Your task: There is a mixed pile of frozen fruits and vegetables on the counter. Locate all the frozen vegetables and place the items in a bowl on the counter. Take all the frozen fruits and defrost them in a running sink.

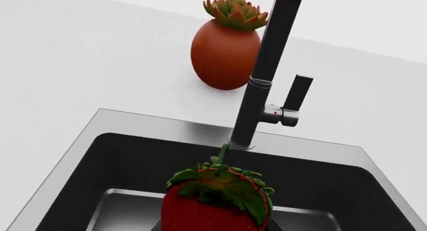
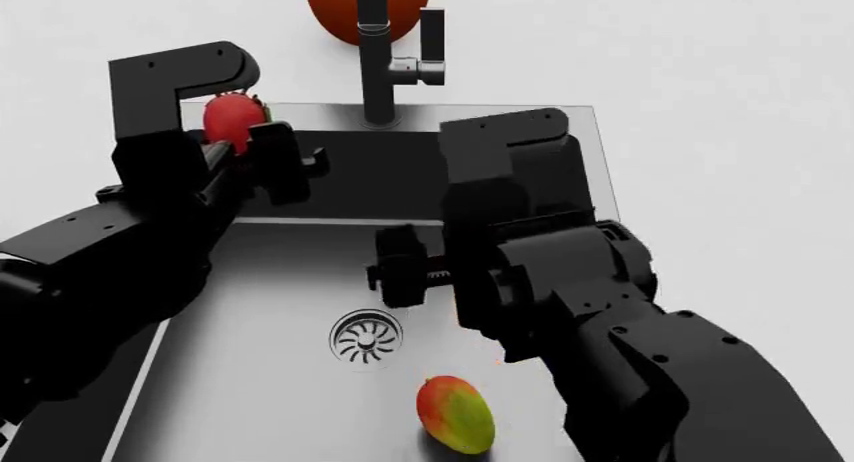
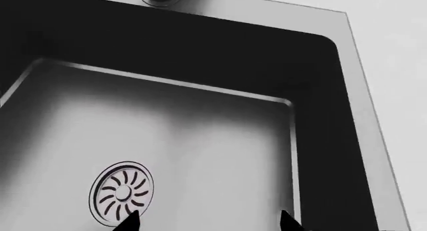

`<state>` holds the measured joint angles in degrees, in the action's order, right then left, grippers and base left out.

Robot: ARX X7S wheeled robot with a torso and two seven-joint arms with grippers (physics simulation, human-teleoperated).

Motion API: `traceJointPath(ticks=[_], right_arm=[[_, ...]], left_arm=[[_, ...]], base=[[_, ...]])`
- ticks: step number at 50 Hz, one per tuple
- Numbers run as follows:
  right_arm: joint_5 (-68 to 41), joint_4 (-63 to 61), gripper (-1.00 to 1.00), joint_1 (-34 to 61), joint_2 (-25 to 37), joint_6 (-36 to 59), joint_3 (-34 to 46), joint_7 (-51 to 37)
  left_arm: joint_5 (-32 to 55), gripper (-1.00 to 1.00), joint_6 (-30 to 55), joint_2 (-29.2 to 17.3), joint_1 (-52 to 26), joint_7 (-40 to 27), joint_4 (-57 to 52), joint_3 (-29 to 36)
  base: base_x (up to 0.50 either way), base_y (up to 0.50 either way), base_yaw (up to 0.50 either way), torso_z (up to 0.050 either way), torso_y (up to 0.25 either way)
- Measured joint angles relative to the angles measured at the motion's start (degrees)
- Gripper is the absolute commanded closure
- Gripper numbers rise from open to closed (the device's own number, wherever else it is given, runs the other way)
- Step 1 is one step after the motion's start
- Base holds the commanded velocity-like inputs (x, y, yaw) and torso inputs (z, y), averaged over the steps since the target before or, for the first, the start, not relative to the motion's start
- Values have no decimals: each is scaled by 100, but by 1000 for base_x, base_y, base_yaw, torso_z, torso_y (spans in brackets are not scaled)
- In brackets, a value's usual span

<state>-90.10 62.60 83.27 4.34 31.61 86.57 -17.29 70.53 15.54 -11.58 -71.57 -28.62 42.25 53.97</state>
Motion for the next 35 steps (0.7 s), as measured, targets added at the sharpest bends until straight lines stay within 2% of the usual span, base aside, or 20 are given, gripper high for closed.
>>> traceJointPath(ticks=[14,35], right_arm=[[39,878,-100,324,-8,-144,-72,338],[33,1193,-100,382,139,-236,-177,350]], left_arm=[[-25,100,-5,-27,18,11,14,18],[-15,100,47,-78,74,26,-91,49]], base=[[0,0,0,0,0],[0,0,0,0,0]])
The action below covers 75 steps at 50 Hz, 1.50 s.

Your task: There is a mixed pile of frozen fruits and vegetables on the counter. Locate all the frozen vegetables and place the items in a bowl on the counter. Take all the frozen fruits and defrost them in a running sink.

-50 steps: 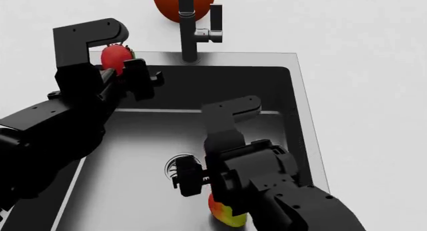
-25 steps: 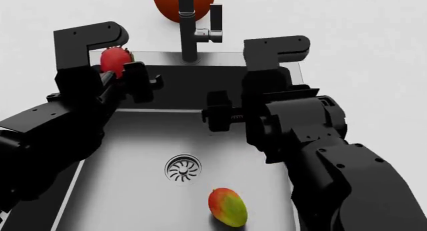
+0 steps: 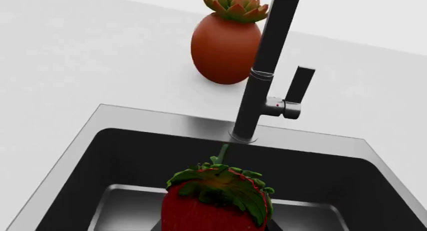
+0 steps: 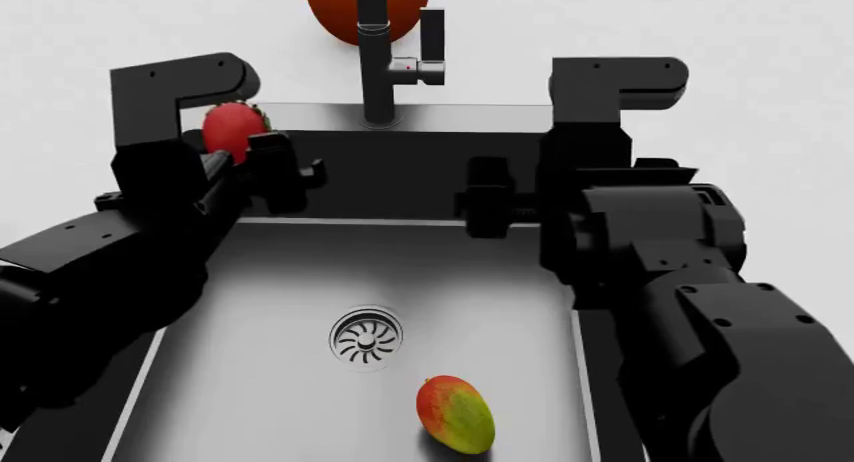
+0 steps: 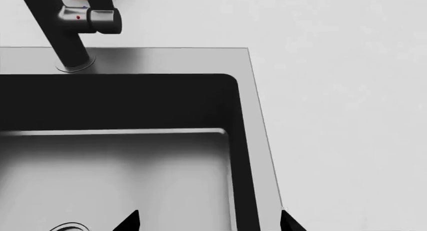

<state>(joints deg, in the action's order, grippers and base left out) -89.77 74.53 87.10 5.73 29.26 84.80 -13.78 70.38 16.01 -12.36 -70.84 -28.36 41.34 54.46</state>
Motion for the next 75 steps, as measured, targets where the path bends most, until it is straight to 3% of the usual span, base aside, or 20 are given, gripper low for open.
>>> traceJointPath(ticks=[27,39,51,60,75], right_arm=[[120,40,-100,18,63,-22,-88,45],[247,41,-100,-17,63,-5,-170,71],[444,42,-100,-77,76,15,-335,94],[651,43,-100,-118,83,38,-524,106],[1181,43,-100,-172,66,128,-1033,127]], left_arm=[[706,100,1227,-241,-83,-251,-524,46],[788,100,1465,117,-237,5,195,144],[594,100,1280,755,-353,558,1501,363],[851,100,1067,1037,-377,744,2134,871],[2016,100,695,1188,-421,639,2474,2321]], base=[[0,0,0,0,0],[0,0,0,0,0],[0,0,0,0,0],[0,0,0,0,0],[0,0,0,0,0]])
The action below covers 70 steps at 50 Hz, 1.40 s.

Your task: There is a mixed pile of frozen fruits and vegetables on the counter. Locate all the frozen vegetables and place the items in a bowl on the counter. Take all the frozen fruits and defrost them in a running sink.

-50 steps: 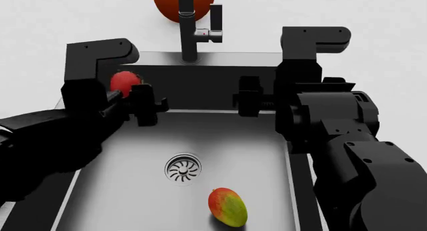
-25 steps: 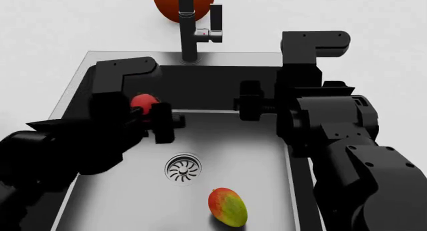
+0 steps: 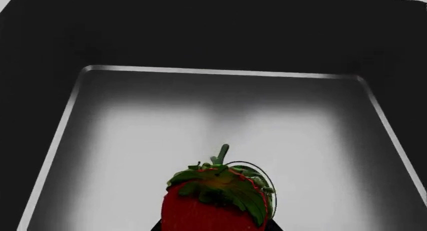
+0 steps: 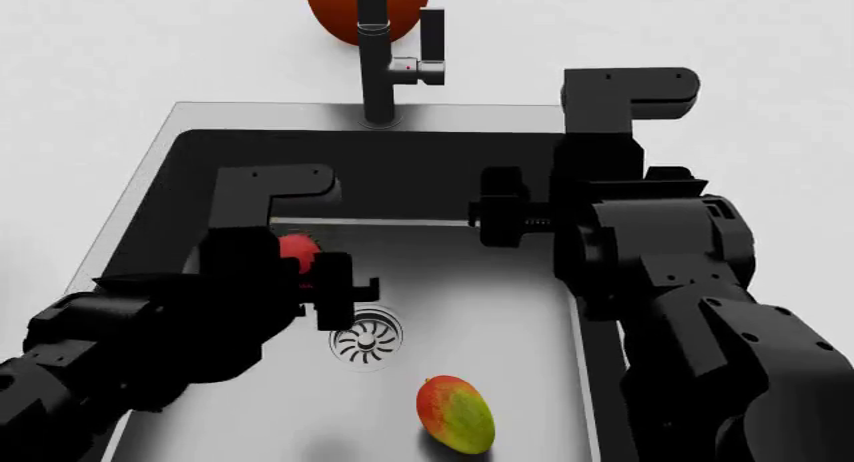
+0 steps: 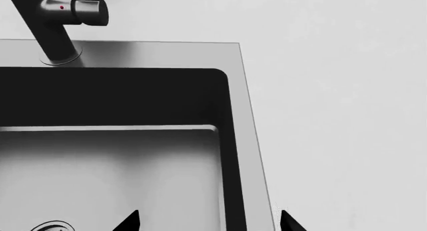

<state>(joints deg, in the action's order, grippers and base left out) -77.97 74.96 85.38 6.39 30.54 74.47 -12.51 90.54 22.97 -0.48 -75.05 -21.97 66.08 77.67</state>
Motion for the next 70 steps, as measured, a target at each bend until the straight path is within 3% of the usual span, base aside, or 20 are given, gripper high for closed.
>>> traceJointPath(ticks=[11,24,70], right_arm=[[585,0,-100,-43,-20,99,-560,30],[1512,-1,-100,-88,-60,252,-1418,92],[5618,-2,-100,-338,-347,673,-5108,626]], left_arm=[[578,100,-200,30,8,-104,36,787],[767,100,-293,41,81,-179,56,1232],[219,100,-151,45,542,-275,118,1316]], base=[[0,0,0,0,1],[0,0,0,0,0],[0,0,0,0,0]])
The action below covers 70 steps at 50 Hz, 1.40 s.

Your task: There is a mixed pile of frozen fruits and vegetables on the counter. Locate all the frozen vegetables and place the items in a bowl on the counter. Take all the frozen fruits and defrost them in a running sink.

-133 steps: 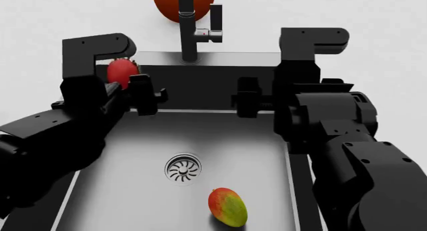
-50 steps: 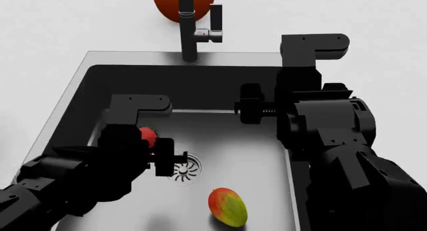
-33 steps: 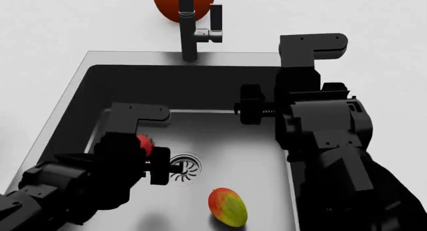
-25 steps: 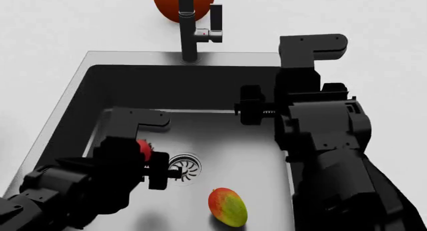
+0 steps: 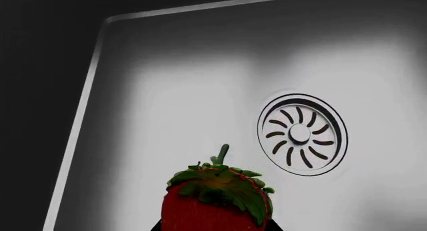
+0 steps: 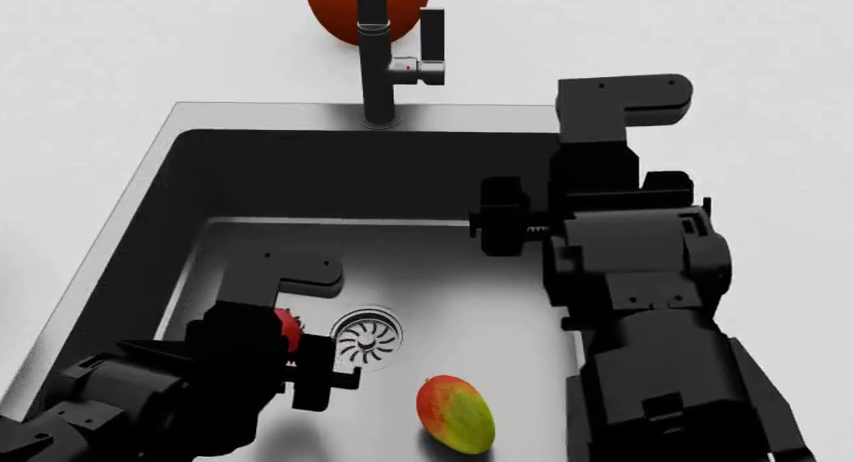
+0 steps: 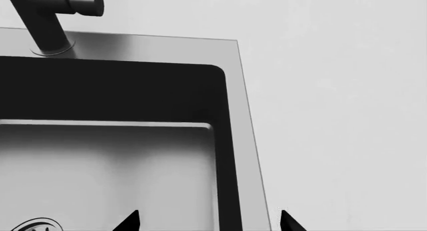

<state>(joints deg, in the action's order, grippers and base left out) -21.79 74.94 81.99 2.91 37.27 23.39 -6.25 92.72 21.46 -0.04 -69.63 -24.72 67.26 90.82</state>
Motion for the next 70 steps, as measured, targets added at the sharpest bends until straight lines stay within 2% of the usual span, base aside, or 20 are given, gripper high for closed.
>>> traceJointPath(ticks=[17,36,37,70], right_arm=[[892,0,-100,-41,-78,31,-770,146],[1467,0,-100,-72,-129,43,-1258,252],[1488,0,-100,-73,-131,45,-1276,256],[1872,1,-100,-97,-193,51,-1570,335]], left_arm=[[-164,100,62,0,164,1,16,-36],[-265,100,122,0,272,26,26,-62],[-267,-100,128,0,275,30,27,-63],[7,-100,141,3,13,115,108,-73]], base=[[0,0,0,0,0],[0,0,0,0,1],[0,0,0,0,0],[0,0,0,0,0]])
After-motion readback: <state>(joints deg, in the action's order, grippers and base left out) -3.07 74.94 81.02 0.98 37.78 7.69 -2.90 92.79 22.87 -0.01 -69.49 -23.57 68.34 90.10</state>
